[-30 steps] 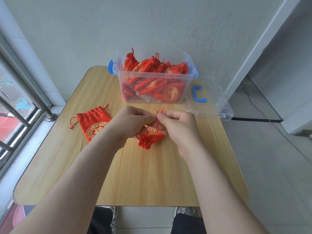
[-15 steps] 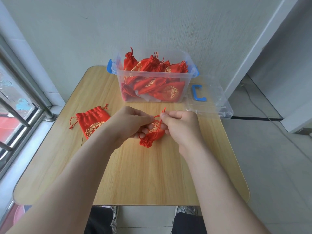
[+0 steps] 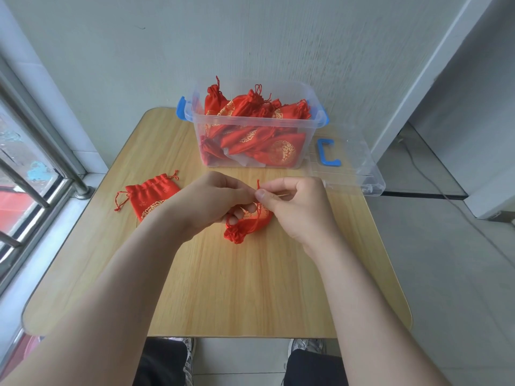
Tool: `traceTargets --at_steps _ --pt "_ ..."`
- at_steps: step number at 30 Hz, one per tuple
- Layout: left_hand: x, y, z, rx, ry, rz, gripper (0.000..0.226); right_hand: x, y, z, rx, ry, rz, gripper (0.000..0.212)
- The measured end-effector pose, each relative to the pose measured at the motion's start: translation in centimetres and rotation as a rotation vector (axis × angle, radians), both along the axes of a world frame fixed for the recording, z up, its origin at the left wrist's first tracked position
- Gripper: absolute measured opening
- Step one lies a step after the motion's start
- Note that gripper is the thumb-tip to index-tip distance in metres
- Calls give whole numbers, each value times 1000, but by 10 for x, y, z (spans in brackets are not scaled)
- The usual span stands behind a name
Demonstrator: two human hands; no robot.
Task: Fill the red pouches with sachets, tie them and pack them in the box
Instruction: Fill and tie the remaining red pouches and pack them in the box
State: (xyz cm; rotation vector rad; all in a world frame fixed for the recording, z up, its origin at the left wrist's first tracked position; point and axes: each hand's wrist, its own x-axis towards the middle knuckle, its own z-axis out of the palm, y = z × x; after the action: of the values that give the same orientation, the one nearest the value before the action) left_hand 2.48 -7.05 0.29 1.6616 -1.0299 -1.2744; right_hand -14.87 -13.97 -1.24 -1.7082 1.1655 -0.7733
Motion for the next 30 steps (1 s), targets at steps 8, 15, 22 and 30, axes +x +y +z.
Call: traceTargets --at_steps 8,15,22,30 --pt "-4 -1 2 29 32 17 21 3 -2 -5 -178 101 -10 10" --pt "-2 -3 2 77 69 71 24 4 4 -4 -427 253 173 12" --pt "1 0 1 19 53 96 32 5 2 -6 -457 358 89 15" --pt "-7 3 -3 -139 -513 137 25 0 -1 1 206 87 51 6"
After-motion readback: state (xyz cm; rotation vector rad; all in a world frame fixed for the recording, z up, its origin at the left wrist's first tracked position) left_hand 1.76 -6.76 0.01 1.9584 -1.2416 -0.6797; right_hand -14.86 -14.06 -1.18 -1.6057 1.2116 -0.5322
